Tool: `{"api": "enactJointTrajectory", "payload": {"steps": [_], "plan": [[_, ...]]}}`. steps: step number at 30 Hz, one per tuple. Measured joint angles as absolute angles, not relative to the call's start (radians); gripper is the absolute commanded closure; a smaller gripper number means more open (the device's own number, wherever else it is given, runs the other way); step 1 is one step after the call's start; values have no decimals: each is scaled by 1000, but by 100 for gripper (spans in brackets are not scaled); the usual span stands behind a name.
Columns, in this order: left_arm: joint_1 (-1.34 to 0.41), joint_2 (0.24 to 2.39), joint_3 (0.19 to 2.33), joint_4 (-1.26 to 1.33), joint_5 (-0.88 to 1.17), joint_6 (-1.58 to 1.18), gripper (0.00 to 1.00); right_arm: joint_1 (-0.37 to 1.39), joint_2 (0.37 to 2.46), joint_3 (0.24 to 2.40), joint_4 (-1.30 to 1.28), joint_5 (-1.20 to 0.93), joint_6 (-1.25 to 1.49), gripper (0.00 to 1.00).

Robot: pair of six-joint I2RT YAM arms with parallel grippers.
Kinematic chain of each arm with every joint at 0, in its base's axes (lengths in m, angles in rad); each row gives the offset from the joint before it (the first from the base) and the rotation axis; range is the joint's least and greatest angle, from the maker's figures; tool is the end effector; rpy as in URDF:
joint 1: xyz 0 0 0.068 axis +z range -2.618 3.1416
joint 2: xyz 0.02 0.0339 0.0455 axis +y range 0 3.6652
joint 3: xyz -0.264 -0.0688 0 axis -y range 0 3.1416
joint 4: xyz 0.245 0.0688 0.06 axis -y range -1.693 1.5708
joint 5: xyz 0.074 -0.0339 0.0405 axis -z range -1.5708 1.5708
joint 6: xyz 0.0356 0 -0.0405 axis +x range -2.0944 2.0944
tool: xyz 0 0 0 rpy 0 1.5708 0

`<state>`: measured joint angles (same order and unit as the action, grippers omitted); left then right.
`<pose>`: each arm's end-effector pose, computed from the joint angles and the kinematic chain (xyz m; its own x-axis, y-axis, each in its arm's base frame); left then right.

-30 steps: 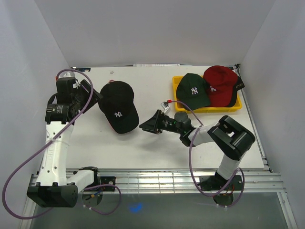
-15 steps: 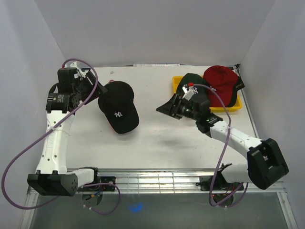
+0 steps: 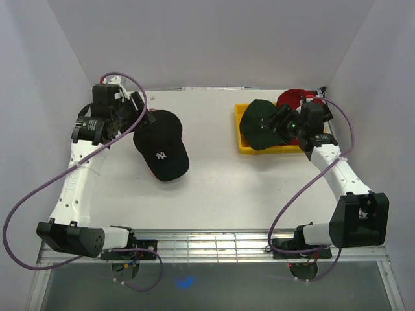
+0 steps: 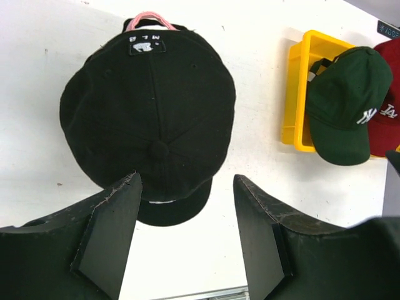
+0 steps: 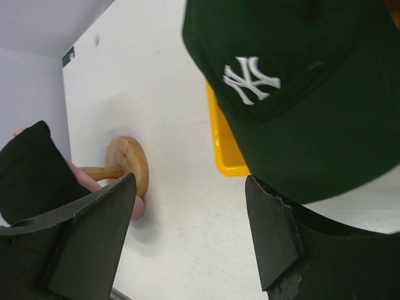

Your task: Stack the hats

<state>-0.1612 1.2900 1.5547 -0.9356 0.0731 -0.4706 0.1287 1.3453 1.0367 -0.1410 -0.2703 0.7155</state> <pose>0.2497 -0.0432 0.4211 -0.6451 -0.3532 -0.6775 -0.0852 0.9145 -0.3956 0.3064 0.0492 0.3065 -0.5629 0.5646 -0.6036 0.0094 0.7346 0.6784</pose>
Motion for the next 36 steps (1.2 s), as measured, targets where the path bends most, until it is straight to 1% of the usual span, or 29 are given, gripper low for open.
{"api": "enactJointTrajectory", "payload": {"steps": [3, 9, 17, 29, 33, 36], "plan": [[-161, 1297, 1568, -936, 71, -469, 29, 110, 1325, 985, -169, -237, 731, 21], [-161, 1301, 1573, -935, 69, -471, 28, 105, 1251, 884, -192, -185, 780, 21], [-161, 1301, 1573, -922, 58, -493, 28, 105, 1262, 802, -153, -170, 845, 20], [-161, 1301, 1573, -913, 32, -498, 27, 105, 1377, 757, 93, -175, 957, 21], [-161, 1301, 1573, -913, 30, -498, 27, 105, 1394, 678, 197, -178, 1010, 26], [-161, 1301, 1573, -913, 10, -497, 27, 105, 1408, 641, 275, -178, 1044, 38]]}}
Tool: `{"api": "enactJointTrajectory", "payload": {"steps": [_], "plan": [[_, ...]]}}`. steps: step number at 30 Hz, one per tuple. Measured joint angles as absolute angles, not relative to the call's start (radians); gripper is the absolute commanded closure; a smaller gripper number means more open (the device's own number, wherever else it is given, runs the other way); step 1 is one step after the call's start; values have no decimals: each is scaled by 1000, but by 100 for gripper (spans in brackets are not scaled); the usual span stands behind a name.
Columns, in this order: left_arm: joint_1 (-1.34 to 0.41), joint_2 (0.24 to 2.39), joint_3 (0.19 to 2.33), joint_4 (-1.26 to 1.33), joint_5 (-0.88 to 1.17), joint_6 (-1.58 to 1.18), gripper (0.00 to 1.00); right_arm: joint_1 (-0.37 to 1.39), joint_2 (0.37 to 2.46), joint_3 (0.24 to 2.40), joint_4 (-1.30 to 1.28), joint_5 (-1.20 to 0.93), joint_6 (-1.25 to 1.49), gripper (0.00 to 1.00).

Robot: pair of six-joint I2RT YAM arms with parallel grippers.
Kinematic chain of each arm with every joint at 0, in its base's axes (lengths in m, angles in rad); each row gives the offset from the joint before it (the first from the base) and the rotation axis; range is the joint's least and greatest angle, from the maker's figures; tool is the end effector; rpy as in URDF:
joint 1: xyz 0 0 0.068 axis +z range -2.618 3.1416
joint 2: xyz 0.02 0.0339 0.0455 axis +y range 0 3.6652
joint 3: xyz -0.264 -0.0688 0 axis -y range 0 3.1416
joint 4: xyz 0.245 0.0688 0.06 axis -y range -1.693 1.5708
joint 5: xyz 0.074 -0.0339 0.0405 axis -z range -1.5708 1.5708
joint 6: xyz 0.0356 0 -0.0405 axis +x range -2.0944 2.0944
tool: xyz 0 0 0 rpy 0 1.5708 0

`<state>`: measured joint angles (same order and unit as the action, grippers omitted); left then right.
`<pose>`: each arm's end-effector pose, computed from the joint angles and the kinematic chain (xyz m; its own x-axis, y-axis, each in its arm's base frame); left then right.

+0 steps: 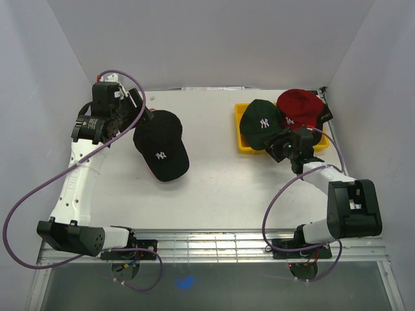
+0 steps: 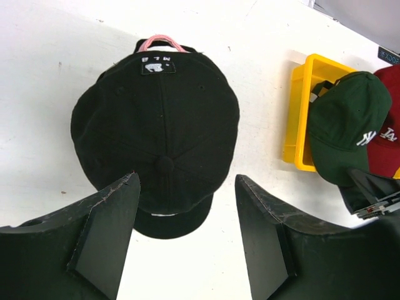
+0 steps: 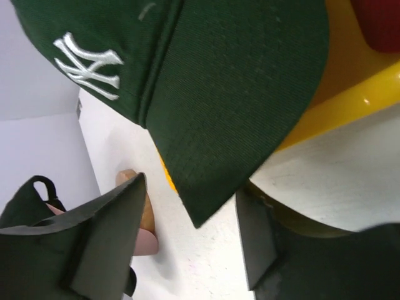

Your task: Stack the hats

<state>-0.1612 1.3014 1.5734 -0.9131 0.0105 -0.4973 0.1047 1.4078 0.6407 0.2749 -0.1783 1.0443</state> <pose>0.2540 -0.0417 0.4260 -0.5993 -0.3858 -0.7014 -0.1333 0.9120 -0.3878 0.2890 0.0367 0.1956 -0.4595 0.8073 -0.3704 0.2765 0.5263 0.8041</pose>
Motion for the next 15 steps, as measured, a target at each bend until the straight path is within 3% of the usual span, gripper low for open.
{"api": "enactJointTrajectory", "payload": {"steps": [1, 8, 15], "plan": [[-161, 1301, 1573, -913, 6, -497, 27, 105, 1414, 638, 298, -178, 1055, 50], [-161, 1299, 1571, -914, -19, -496, 27, 105, 1417, 661, 410, -178, 1086, 91], [-161, 1298, 1571, -916, -22, -496, 27, 105, 1401, 744, 445, -192, 1090, 92]]}}
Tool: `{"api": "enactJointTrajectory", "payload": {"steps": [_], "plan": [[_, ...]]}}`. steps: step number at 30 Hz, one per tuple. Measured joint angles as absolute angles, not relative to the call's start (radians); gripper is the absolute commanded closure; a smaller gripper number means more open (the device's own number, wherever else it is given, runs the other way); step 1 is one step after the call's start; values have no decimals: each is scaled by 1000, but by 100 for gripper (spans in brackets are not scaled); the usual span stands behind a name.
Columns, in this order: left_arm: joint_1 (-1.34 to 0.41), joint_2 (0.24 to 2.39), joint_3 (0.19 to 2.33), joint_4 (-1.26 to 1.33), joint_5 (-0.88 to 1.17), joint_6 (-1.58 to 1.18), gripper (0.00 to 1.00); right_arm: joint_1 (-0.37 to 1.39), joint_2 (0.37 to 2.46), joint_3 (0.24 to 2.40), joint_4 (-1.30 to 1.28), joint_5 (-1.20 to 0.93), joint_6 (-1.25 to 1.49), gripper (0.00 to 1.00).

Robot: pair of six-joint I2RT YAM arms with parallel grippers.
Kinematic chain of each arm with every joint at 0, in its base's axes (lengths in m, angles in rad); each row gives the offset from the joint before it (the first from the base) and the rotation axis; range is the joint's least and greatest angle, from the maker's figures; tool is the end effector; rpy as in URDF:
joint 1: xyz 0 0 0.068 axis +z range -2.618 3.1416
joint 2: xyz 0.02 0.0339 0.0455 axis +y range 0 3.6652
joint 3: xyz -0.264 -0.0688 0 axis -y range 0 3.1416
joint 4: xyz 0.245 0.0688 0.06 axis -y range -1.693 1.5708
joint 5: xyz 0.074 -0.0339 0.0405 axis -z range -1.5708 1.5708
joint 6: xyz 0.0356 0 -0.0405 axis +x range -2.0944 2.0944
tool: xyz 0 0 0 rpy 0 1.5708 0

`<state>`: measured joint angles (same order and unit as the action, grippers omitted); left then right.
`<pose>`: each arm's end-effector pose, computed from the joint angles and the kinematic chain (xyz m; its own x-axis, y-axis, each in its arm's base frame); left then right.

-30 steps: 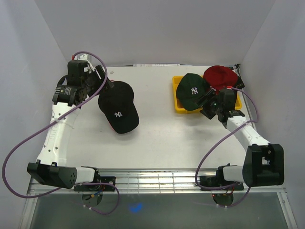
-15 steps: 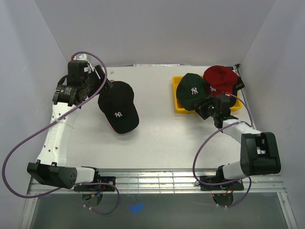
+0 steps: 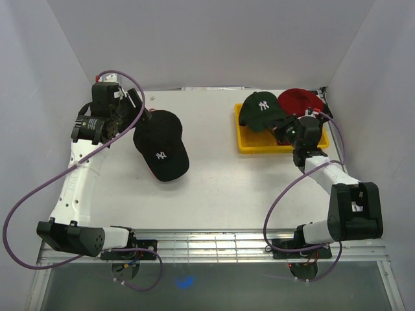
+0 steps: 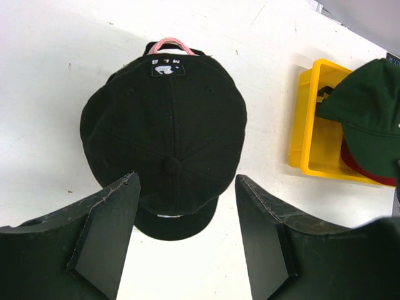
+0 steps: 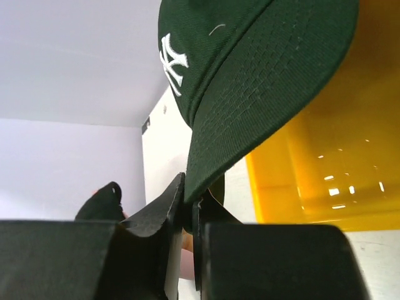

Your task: Stack the hats

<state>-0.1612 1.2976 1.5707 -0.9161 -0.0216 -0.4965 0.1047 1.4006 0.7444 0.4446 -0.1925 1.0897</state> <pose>0.2530 -0.0404 0.4259 -0.5887 -0.3868 -0.7098 -0.1558 0.9159 -0.3698 0.3101 0.0394 0.2489 -0.3525 0.8379 -0.4168 0.0516 0.4621 0.8853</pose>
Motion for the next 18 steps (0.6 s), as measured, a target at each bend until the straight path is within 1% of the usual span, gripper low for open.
{"api": "enactJointTrajectory", "payload": {"steps": [4, 9, 14, 18], "plan": [[-161, 1298, 1571, -921, -27, -495, 27, 105, 1376, 783, 450, -195, 1096, 92], [-161, 1297, 1596, -936, -26, -498, 27, 152, 1370, 930, 440, -157, 1092, 92], [-161, 1296, 1651, -941, -26, -518, 27, 309, 1316, 1026, 444, -48, 1087, 92], [-161, 1302, 1768, -958, -27, -563, 27, 485, 1291, 1047, 467, 67, 1085, 92]]}}
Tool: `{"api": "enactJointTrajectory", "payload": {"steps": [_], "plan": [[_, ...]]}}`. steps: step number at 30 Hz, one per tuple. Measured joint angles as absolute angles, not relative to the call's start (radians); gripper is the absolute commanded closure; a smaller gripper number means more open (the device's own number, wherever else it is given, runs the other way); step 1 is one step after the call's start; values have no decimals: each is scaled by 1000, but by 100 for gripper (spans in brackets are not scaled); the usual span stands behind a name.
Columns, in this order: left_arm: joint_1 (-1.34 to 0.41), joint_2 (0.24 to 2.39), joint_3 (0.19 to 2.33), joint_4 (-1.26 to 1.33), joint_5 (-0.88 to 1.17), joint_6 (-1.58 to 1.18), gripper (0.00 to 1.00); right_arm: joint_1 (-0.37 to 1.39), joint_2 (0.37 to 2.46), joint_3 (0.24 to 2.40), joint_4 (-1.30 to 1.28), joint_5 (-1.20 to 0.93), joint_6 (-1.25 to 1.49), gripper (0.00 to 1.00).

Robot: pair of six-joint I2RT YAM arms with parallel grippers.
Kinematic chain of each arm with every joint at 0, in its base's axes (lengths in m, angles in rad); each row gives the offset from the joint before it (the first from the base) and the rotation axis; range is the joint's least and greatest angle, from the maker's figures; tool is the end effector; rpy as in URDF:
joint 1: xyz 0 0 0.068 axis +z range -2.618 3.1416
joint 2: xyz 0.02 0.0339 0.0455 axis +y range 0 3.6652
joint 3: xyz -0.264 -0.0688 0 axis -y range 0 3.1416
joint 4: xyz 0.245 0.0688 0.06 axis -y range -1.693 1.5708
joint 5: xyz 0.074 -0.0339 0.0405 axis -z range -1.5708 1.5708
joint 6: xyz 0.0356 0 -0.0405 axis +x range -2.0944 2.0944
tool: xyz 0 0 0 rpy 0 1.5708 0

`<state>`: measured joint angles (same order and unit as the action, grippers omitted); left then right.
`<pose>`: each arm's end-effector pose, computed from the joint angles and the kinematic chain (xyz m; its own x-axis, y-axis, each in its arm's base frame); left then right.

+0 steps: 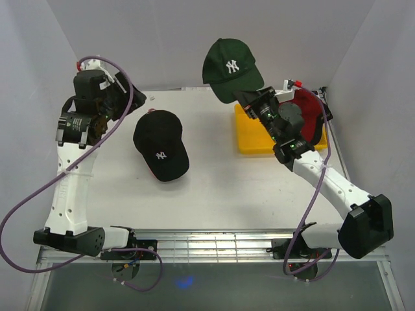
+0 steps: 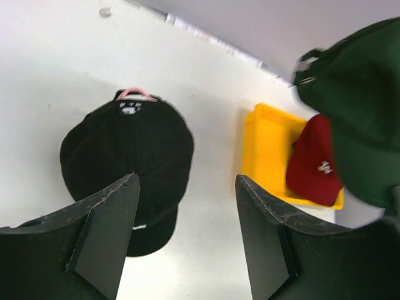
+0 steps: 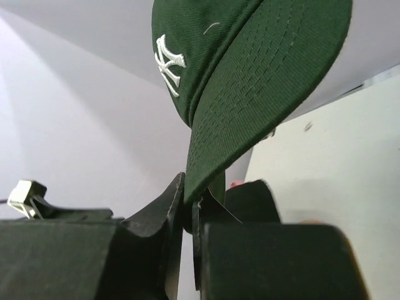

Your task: Stack the hats

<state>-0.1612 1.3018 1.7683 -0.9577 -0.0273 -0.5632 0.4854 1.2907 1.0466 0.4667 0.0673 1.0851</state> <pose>0.2354 -0.0373 0.4801 -0.4666 -0.4648 -0.7525 -0.1330 0.8780 -0.4599 0.2718 0.1407 0.3904 -0.2692 0.8556 -0.4422 -0.3629 0.3352 0.8695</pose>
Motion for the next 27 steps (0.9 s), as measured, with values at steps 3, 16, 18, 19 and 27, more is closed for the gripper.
{"api": "enactJointTrajectory", "payload": {"steps": [3, 16, 18, 19, 27], "plan": [[-161, 1305, 1874, -969, -30, -588, 27, 604, 1298, 1047, 487, 140, 1085, 92], [-162, 1114, 1818, -1016, -183, -576, 26, 1004, 1537, 1215, 613, 366, 1010, 92], [-167, 1102, 1810, -1020, -200, -575, 27, 1027, 1571, 1234, 632, 377, 1008, 92], [-171, 1097, 1805, -1021, -207, -574, 26, 1034, 1586, 1241, 638, 385, 1008, 92], [-189, 1080, 1773, -1027, -236, -564, 26, 1068, 1645, 1240, 692, 425, 1011, 92]]}}
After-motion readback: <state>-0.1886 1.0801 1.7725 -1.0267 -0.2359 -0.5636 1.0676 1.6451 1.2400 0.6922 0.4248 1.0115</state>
